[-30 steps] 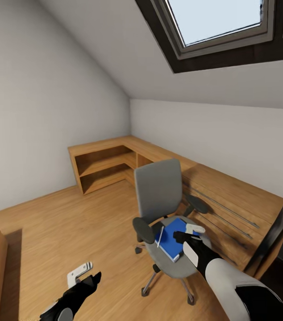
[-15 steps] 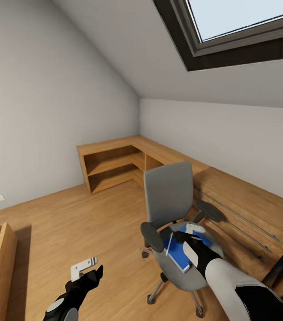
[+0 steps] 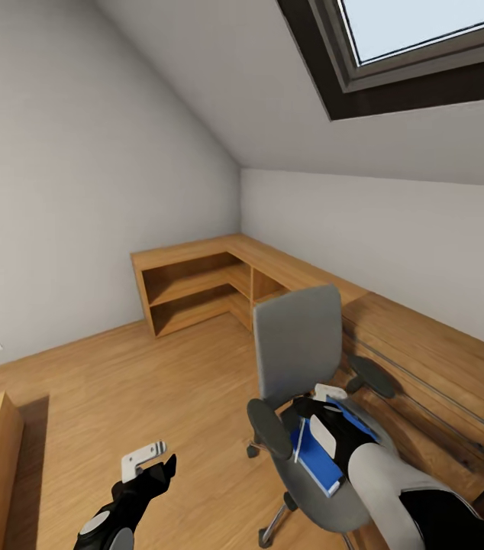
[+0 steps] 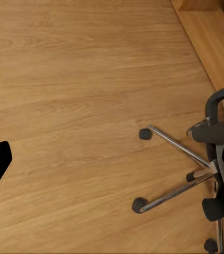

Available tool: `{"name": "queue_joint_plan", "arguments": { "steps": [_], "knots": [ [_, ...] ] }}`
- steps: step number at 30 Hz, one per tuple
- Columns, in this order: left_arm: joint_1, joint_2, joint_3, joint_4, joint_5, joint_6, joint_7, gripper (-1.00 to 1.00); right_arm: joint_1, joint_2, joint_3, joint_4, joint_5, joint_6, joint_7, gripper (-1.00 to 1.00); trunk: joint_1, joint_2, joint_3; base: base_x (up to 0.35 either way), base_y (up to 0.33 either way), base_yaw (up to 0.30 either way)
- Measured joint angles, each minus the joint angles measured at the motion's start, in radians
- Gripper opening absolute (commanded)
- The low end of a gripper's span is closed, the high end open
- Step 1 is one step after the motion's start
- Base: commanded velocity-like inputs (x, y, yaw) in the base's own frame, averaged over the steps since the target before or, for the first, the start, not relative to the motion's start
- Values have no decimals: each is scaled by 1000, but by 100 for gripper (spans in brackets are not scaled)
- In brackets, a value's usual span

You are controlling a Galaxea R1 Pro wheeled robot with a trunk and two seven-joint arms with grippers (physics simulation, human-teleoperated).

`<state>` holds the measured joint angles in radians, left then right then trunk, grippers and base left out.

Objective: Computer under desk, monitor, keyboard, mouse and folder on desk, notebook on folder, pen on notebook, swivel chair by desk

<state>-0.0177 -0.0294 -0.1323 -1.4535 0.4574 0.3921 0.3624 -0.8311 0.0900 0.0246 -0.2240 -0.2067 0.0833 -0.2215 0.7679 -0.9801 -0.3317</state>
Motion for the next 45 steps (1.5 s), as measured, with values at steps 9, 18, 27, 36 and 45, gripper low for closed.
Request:
{"name": "queue_joint_plan", "arguments": {
  "steps": [9, 18, 27, 36, 45],
  "knots": [
    [0, 0, 29, -53, 5, 3, 5, 100, 0, 14, 1, 0, 4, 1, 1, 100, 15, -28, -12, 9, 7, 0],
    [0, -4, 44, -63, 11, 2, 161, 100, 0, 13, 1, -2, 6, -3, -2, 100, 50, -91, -41, 0, 0, 0],
    [0, -4, 44, -62, 13, 1, 168, 100, 0, 13, 0, -1, 6, -4, -4, 100, 84, -154, -69, 0, 0, 0],
    [0, -5, 44, -62, 12, 1, 168, 100, 0, 13, 0, -1, 6, -3, -4, 100, 119, -217, -97, 0, 0, 0],
    [0, -5, 43, -62, 12, 1, 168, 100, 0, 12, 0, -1, 7, -4, -4, 100, 154, -280, -125, 0, 0, 0]
  ]
}}
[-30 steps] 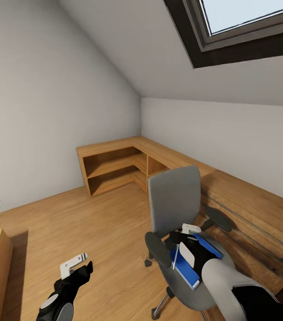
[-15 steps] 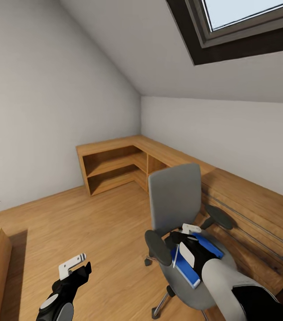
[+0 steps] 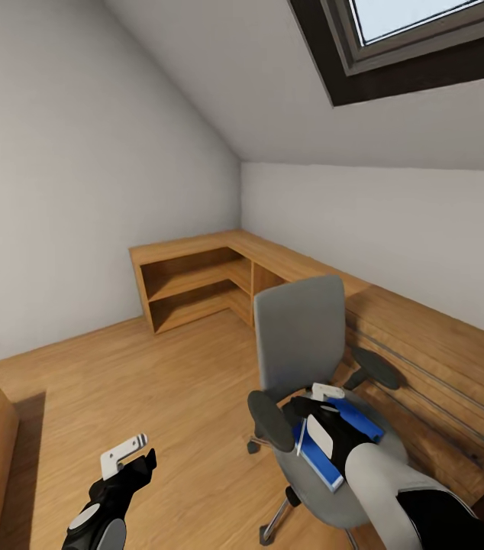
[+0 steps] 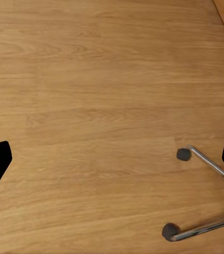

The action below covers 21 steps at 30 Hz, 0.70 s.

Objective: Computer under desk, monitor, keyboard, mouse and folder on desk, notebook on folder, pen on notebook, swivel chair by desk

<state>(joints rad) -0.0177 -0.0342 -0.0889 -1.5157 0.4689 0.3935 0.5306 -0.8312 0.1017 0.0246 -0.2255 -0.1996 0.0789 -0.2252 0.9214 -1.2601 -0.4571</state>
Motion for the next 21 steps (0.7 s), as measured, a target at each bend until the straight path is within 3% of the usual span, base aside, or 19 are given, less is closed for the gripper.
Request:
{"name": "queue_joint_plan", "arguments": {
  "steps": [21],
  "knots": [
    [1, -1, -2, 0, 0, 0, 0, 100, 0, -4, 1, -1, 2, -3, 0, 100, 81, -147, -66, 0, 0, 0]
  ]
}}
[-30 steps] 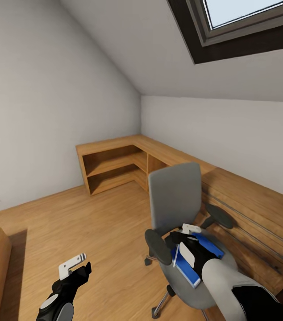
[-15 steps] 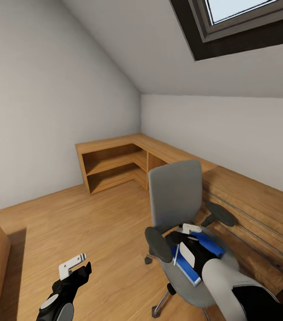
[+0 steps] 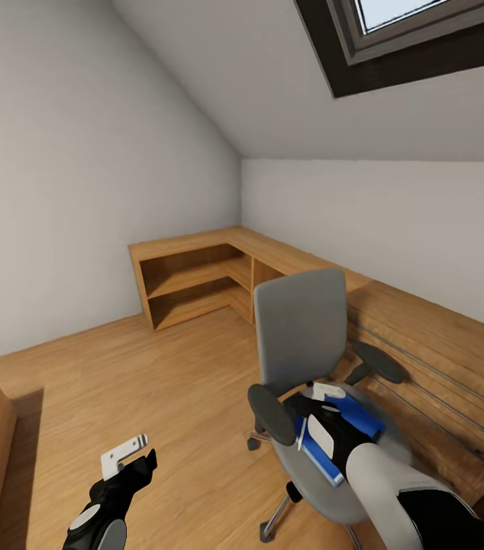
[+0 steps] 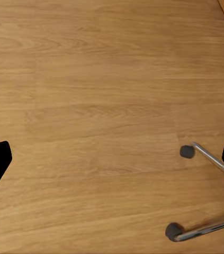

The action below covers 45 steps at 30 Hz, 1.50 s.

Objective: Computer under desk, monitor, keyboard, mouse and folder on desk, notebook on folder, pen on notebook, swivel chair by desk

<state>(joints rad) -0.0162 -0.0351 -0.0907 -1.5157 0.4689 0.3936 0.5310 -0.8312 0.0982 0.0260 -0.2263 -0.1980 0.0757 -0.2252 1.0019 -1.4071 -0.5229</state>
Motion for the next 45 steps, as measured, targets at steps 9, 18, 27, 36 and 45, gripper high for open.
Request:
{"name": "queue_joint_plan", "arguments": {
  "steps": [9, 18, 27, 36, 45],
  "knots": [
    [0, -1, -2, 0, 0, 1, 2, 100, 0, -1, 0, 0, 0, 0, 0, 100, 35, -63, -28, 0, 0, 0],
    [0, -26, -1, 0, -4, 4, 4, 100, 0, -2, 0, 0, 0, 0, 0, 100, 69, -126, -56, 0, 0, 0],
    [0, -31, 0, 0, -4, 2, 4, 100, 0, -2, 0, 0, 0, 0, 0, 100, 96, -175, -78, 60, -78, 0],
    [0, -30, -2, 5, -5, 2, -1, 100, 0, -2, 0, -1, 0, 0, 0, 100, 96, -175, -78, 16, -9, 0],
    [0, -28, -2, 5, -7, 3, -3, 100, 0, -2, 0, -1, 0, 0, 0, 100, 96, -175, -78, 101, 0, 0]
  ]
}}
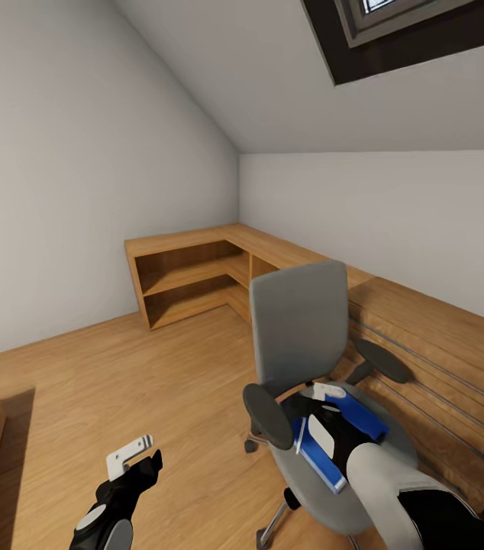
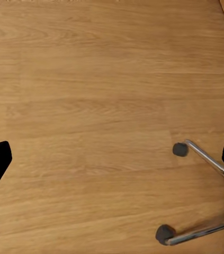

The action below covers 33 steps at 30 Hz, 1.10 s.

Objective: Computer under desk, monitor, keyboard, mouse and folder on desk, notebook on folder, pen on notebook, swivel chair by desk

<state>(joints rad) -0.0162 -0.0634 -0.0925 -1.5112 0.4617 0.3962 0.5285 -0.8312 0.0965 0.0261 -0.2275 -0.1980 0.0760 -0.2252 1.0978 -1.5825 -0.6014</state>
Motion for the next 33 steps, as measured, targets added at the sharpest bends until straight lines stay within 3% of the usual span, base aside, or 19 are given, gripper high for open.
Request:
{"name": "queue_joint_plan", "arguments": {
  "steps": [4, 11, 33],
  "knots": [
    [0, -2, 0, -15, -1, -1, 2, 100, 0, -1, 1, 0, 1, -1, 0, 100, 0, 0, 0, 5, 0, 0],
    [0, -3, 0, -31, 1, -1, 3, 100, 0, -7, 2, 3, 4, -40, 0, 100, 27, -49, -22, 0, 0, 0],
    [0, -3, -1, -31, 1, -1, 4, 100, 0, -10, 3, 5, 5, -45, 0, 100, 111, -203, -91, 0, 0, 0]
  ]
}}
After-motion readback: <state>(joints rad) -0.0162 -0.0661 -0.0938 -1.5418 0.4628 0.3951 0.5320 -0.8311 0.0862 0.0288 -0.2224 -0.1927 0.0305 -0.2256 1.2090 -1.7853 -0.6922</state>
